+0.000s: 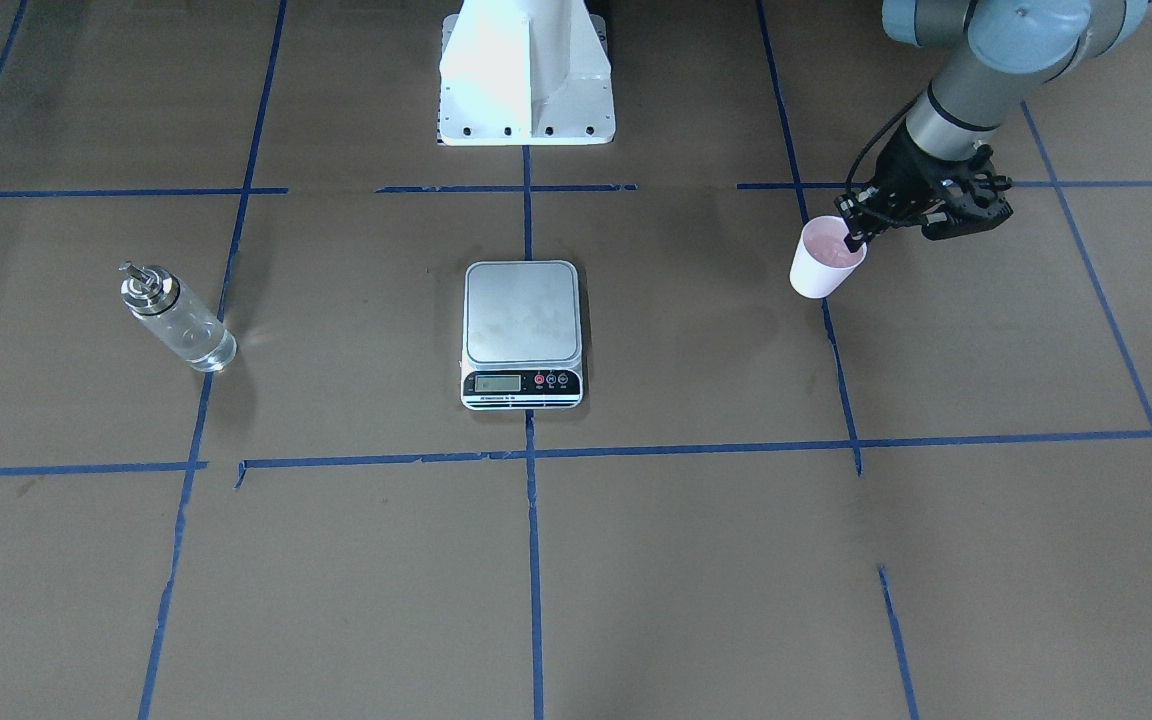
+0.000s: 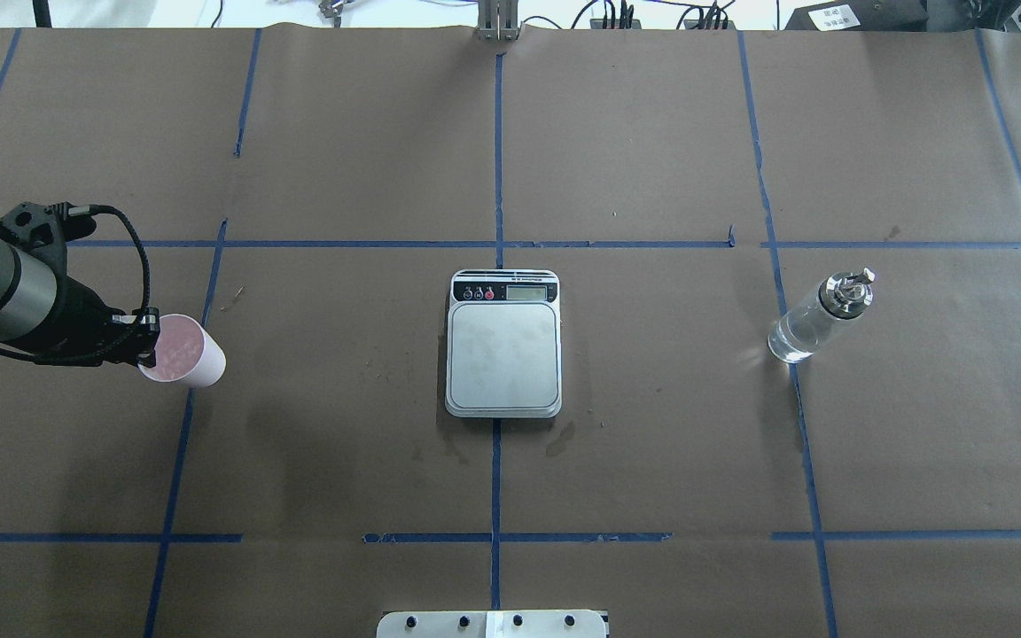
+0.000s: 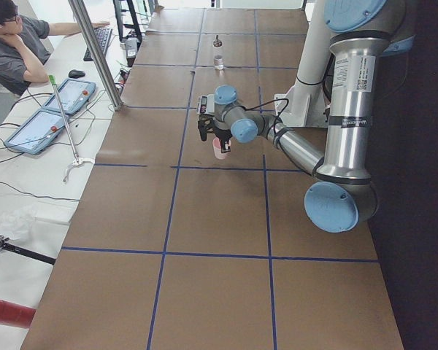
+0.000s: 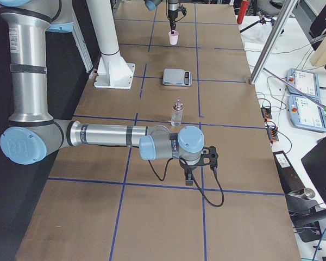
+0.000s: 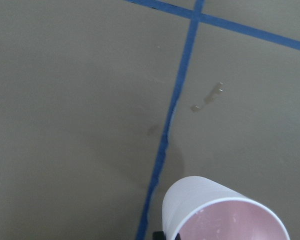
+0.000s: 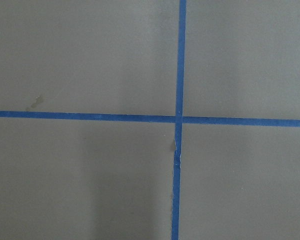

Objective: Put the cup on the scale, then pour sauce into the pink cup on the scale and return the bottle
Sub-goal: 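Lift the pink cup with the left gripper and lower it onto the scale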

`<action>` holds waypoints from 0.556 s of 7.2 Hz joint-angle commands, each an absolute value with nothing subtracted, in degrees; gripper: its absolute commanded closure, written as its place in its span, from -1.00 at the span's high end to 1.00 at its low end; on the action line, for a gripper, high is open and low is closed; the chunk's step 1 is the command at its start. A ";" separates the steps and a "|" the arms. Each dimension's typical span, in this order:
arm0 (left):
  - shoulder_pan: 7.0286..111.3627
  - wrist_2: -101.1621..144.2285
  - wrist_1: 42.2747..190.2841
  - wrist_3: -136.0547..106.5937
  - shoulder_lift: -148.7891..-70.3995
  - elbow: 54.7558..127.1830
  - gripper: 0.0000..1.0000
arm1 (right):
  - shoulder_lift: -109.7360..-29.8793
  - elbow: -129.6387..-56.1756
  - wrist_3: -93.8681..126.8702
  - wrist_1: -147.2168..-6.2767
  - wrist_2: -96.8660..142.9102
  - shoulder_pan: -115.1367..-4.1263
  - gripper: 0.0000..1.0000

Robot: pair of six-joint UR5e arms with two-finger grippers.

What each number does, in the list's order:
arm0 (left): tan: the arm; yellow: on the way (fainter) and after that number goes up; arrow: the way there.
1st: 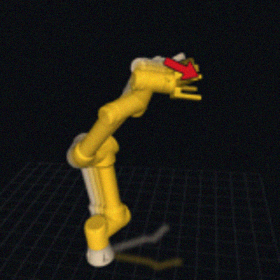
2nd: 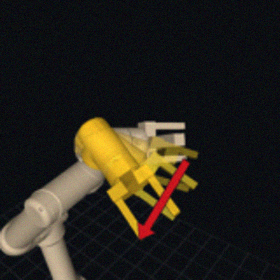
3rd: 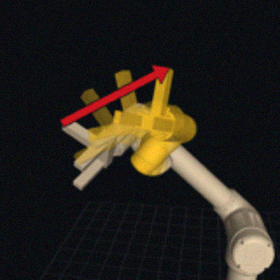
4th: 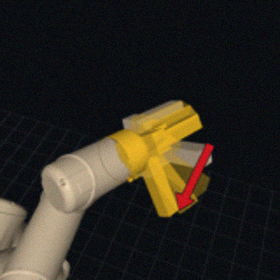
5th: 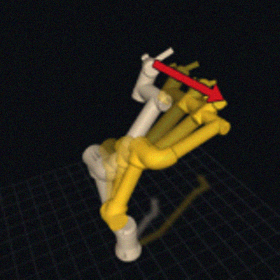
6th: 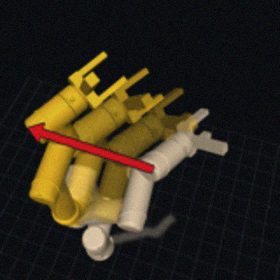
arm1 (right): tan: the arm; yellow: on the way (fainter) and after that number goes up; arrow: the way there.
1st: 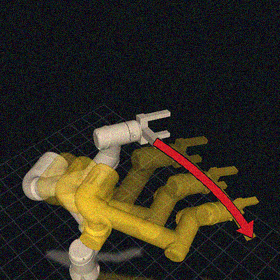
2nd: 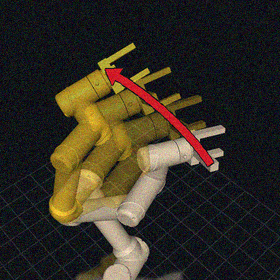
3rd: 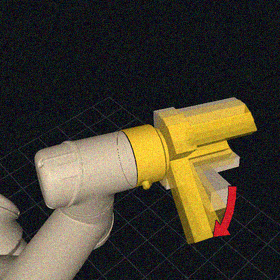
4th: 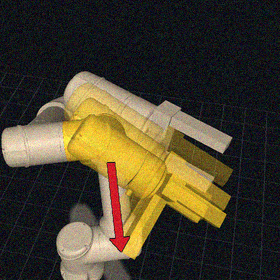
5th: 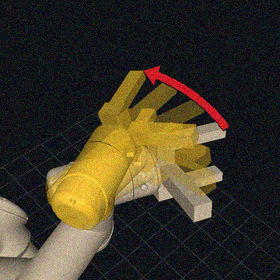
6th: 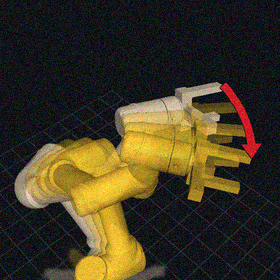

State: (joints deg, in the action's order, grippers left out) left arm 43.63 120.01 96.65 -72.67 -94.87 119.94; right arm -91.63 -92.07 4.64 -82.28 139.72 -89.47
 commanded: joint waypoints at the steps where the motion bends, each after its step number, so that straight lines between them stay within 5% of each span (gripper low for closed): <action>1: 43.51 120.15 76.12 -75.47 -113.62 120.43 -1.00 | -91.41 -92.46 4.57 -82.35 140.62 -89.47 1.00; 4: 38.88 122.88 76.53 -96.53 -134.32 104.13 -1.00 | -91.41 -94.13 4.57 -82.44 140.45 -89.47 1.00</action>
